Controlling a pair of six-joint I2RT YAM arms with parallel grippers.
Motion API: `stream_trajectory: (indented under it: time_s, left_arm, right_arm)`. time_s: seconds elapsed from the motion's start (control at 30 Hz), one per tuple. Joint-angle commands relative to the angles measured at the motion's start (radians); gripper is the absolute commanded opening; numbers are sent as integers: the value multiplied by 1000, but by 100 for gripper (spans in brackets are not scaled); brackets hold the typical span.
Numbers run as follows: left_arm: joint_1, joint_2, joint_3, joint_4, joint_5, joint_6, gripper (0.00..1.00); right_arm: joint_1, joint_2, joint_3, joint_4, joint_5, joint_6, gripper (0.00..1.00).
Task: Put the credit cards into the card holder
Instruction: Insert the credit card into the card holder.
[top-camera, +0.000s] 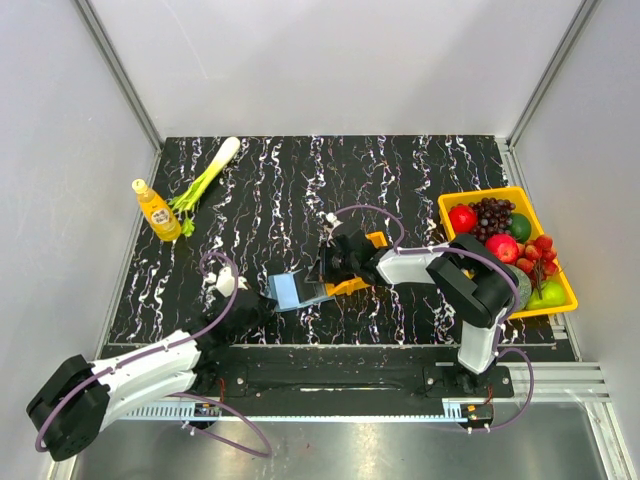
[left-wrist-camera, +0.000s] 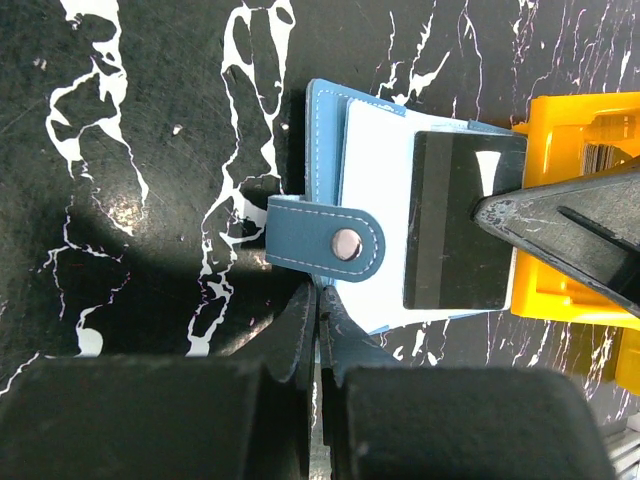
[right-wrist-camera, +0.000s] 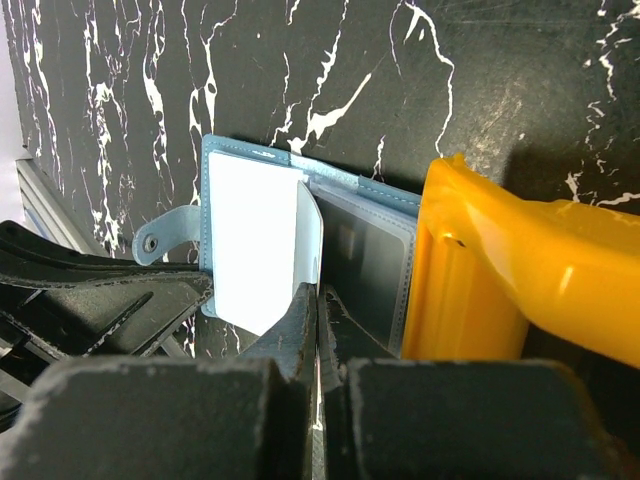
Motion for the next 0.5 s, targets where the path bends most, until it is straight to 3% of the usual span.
stream_trajectory:
  time_s: [0.0,0.2,0.47]
  left_arm:
    - [3,-13,-9,14,-17,10,0]
    - [3,-13,-4,8,-20,11,0]
    - [3,-13,-12,14,-15,5,0]
  right_arm:
    - [-4,-6,15,-53,113,-53,0]
    - [-2,9,12,-66,62,-45,0]
    - [-13,-42,15,-93,136,-81,0]
